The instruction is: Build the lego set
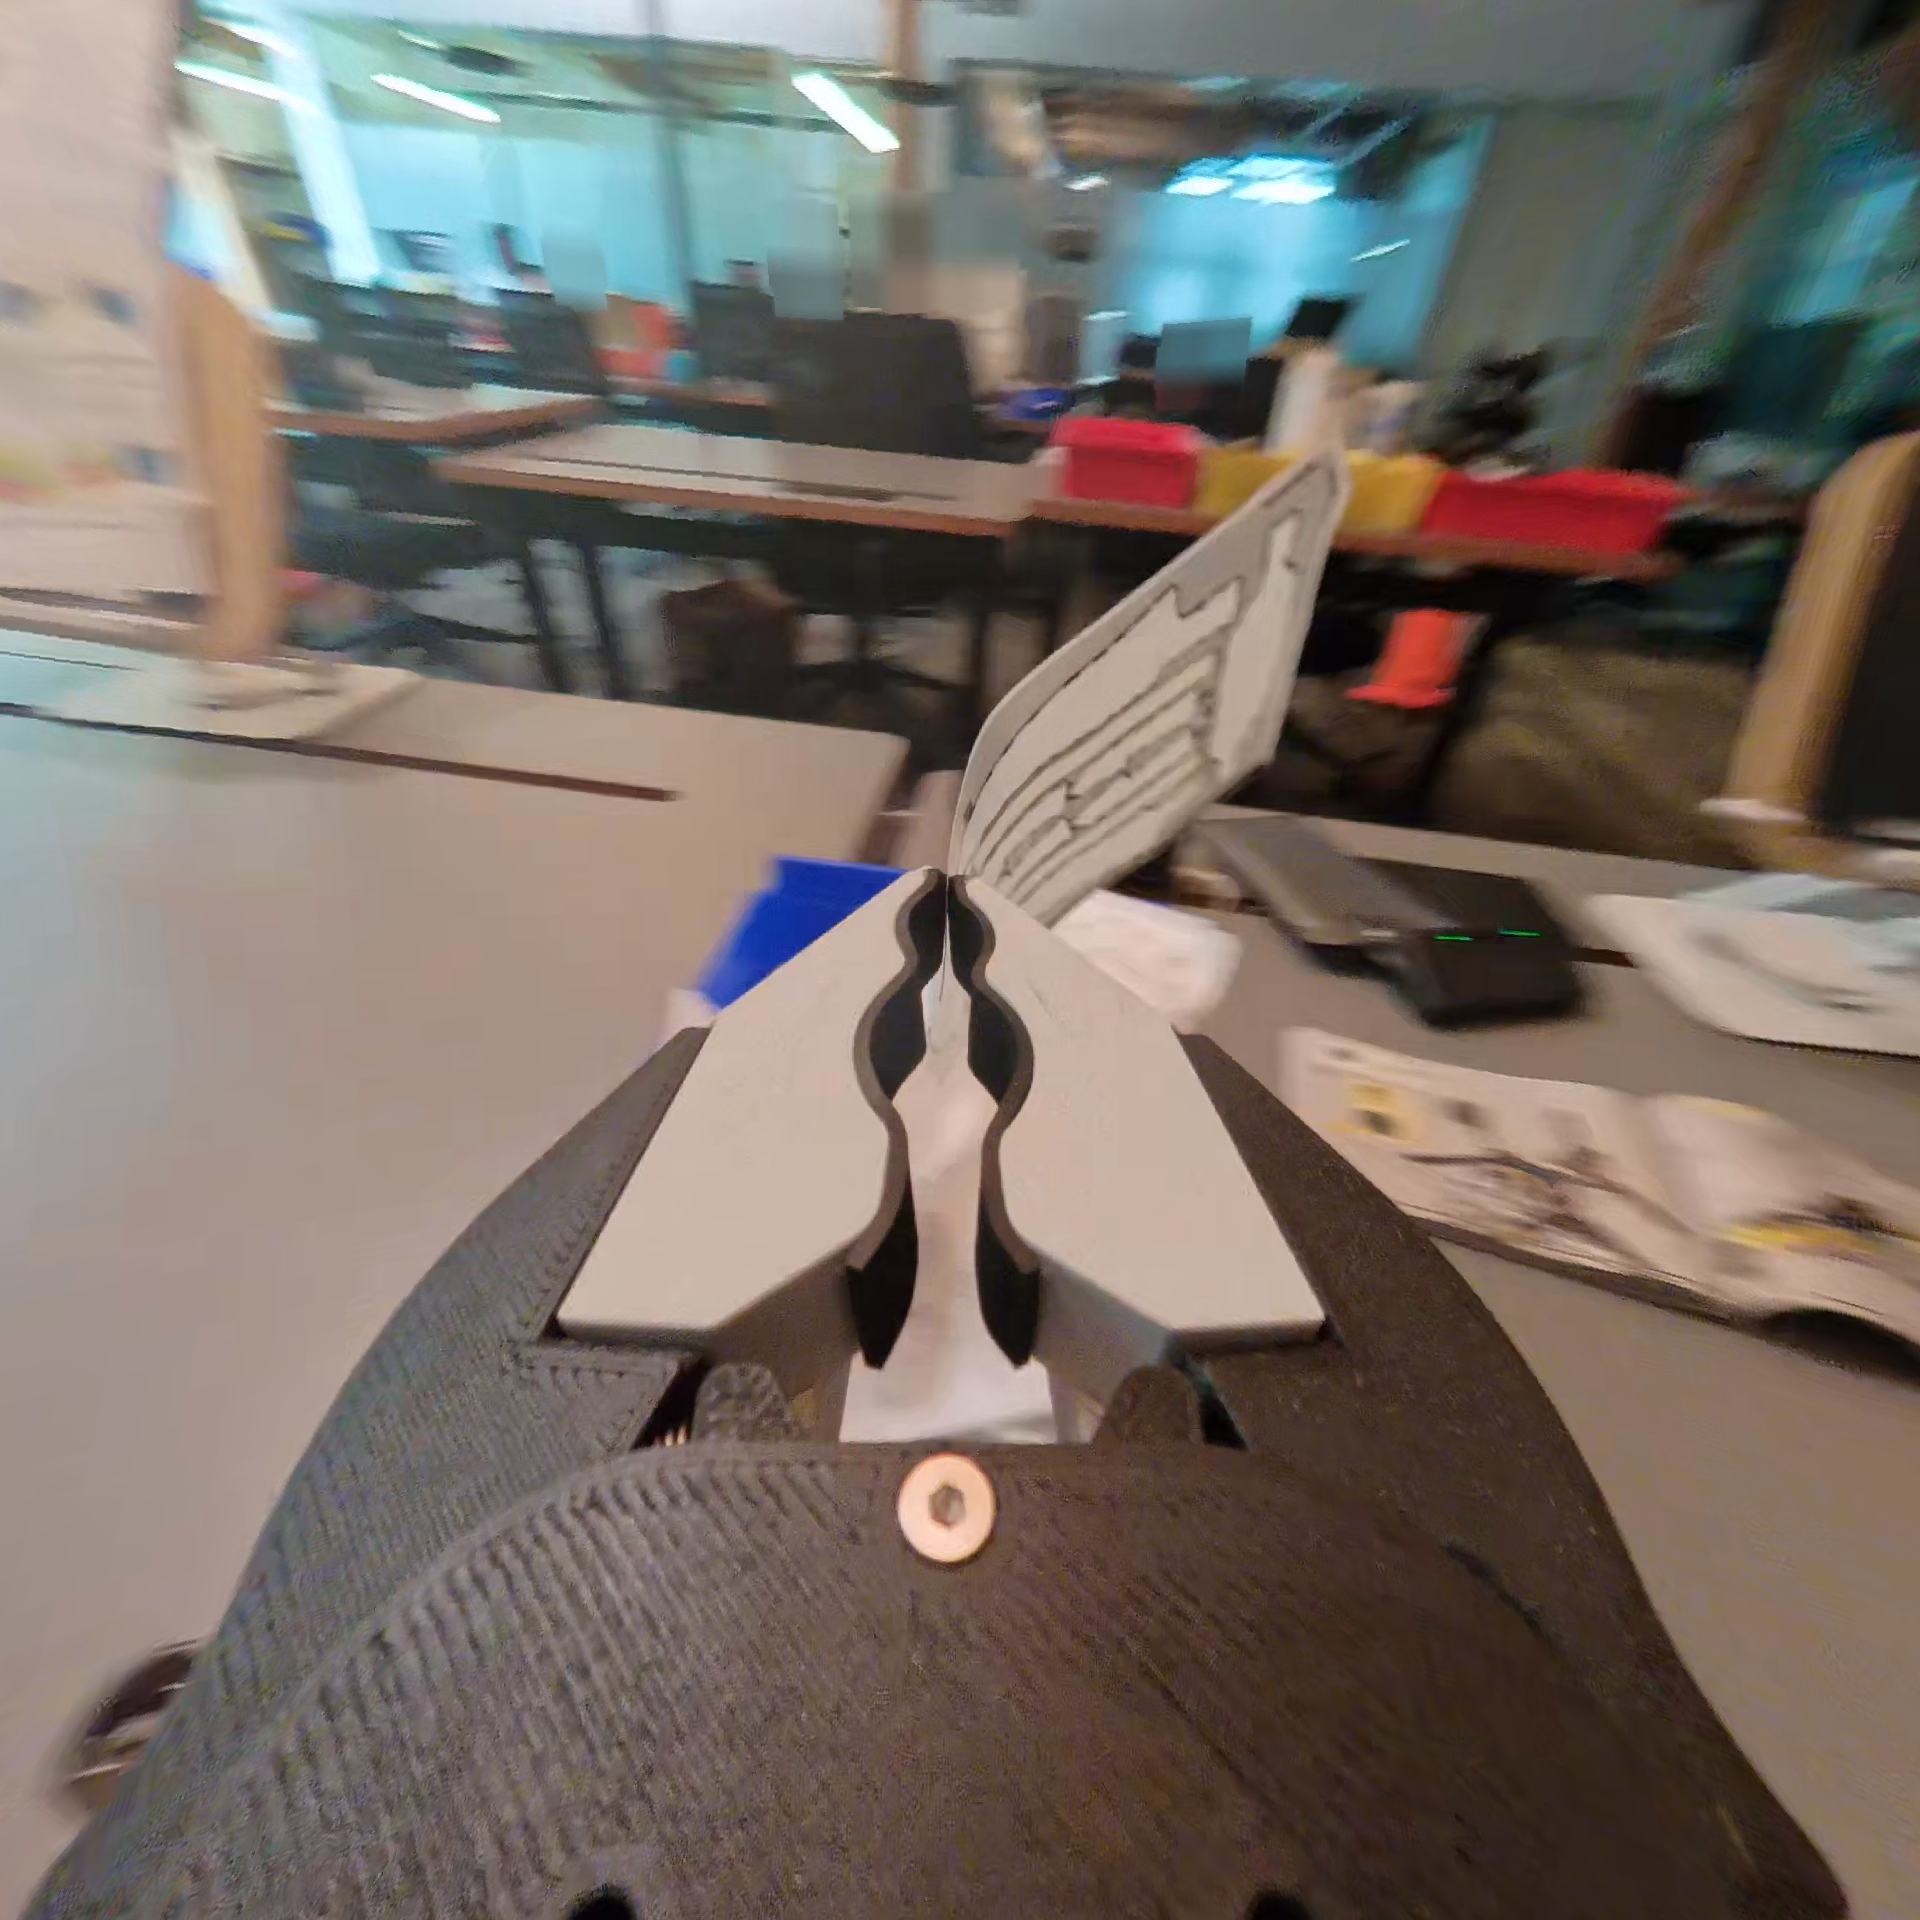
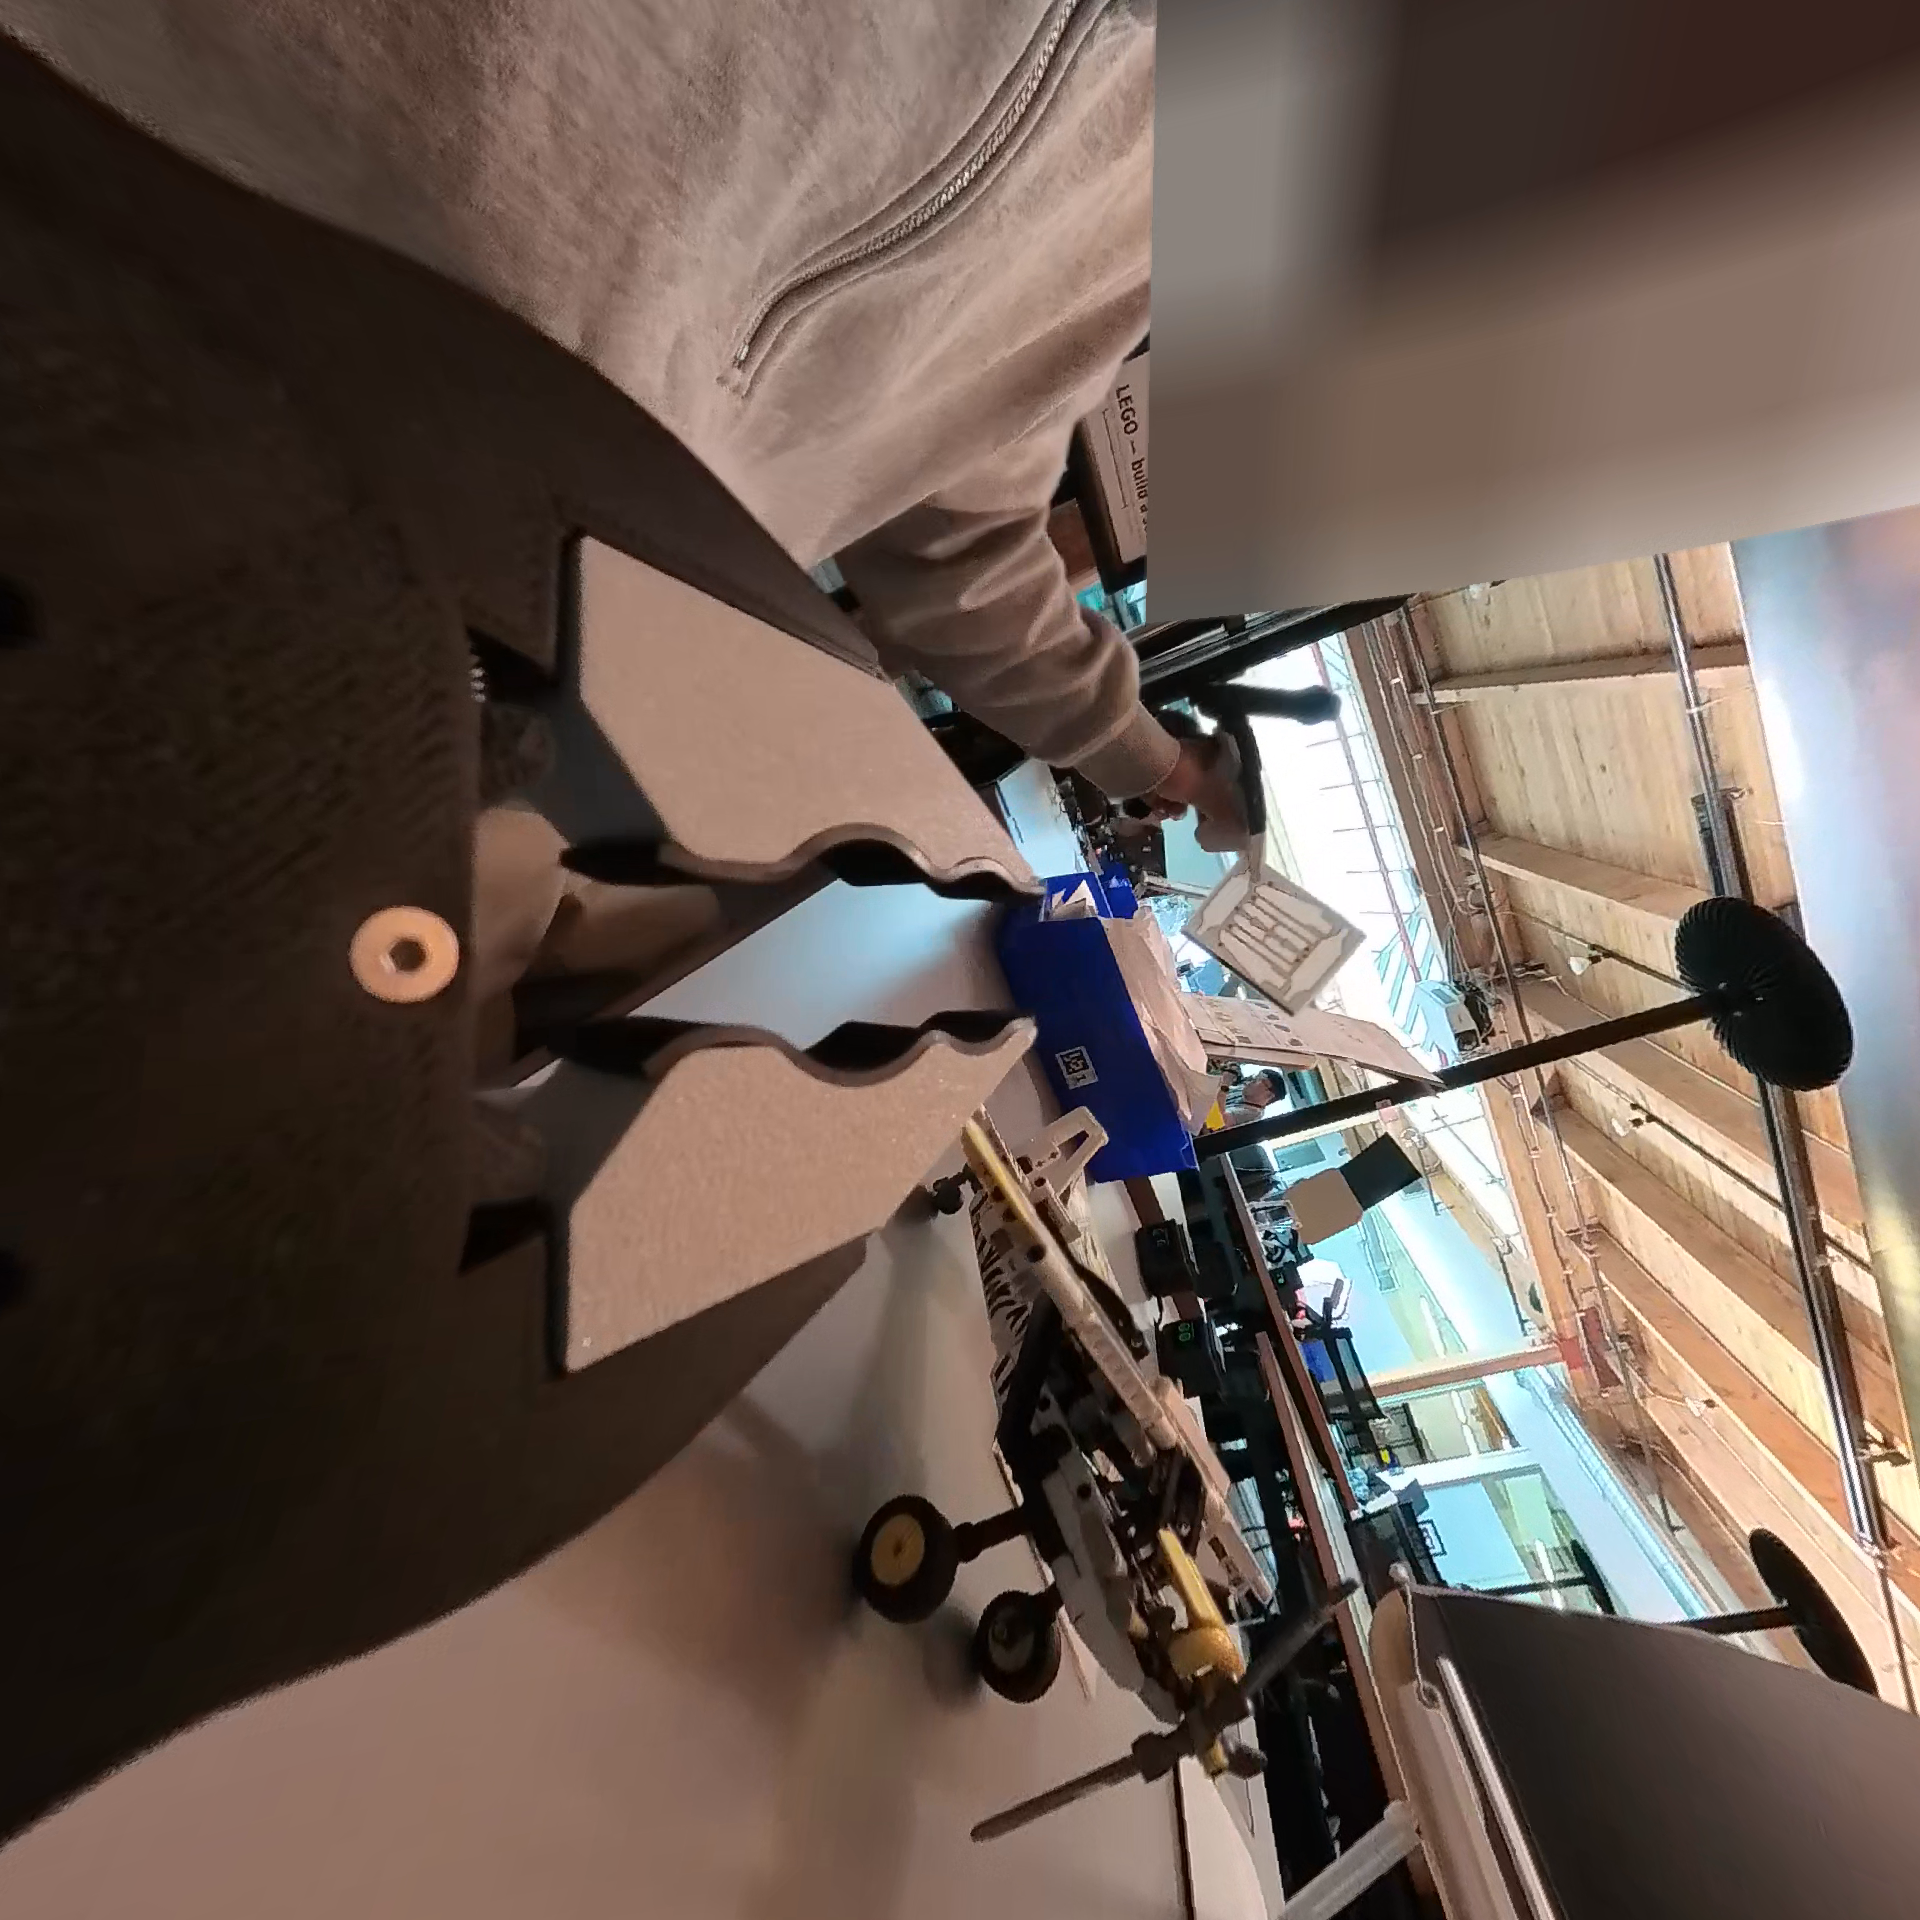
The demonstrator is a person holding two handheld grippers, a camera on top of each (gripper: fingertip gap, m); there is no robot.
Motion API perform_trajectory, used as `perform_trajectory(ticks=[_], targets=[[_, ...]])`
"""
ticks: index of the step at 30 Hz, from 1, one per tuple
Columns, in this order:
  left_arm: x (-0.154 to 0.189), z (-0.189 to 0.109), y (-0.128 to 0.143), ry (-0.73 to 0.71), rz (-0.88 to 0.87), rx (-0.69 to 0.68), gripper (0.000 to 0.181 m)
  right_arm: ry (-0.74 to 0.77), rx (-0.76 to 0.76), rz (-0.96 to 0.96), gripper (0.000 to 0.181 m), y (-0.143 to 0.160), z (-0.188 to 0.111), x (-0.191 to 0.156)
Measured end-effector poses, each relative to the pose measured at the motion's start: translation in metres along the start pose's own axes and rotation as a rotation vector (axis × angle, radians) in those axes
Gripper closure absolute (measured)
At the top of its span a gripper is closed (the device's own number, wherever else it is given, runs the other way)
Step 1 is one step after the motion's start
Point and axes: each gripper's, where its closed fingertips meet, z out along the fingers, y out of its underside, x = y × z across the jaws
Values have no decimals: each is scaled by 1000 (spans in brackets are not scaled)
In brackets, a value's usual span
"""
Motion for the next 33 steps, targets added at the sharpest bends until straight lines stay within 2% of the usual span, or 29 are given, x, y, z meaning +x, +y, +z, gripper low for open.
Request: perform_trajectory(ticks=[2,4,7,11,14,16,19,25,30,33], targets=[[-30,15,-4,-75,61,-18,181,4,-4,-8,163,-1,1,-1],[-43,31,7,-119,128,-92,181,15,1,-18,163,-3,1,0],[-35,49,36,-111,256,-217,181,15,16,-19,163,-6,1,1],[-27,60,70,-118,398,-358,181,17,13,-30,164,-6,3,0],[-33,62,114,-83,385,-582,181,16,3,-29,164,-4,5,1],[-27,61,125,-30,319,-632,181,15,0,-19,163,-2,5,2],[-21,60,112,-10,251,-557,180,17,7,-17,163,-2,5,3],[-15,45,94,-35,231,-515,137,37,70,-113,168,-16,-1,-2],[3,27,68,-58,312,-431,119,28,115,-134,169,-22,-2,-5],[26,17,49,-39,293,-366,114,41,135,-209,172,-28,-1,-11]])
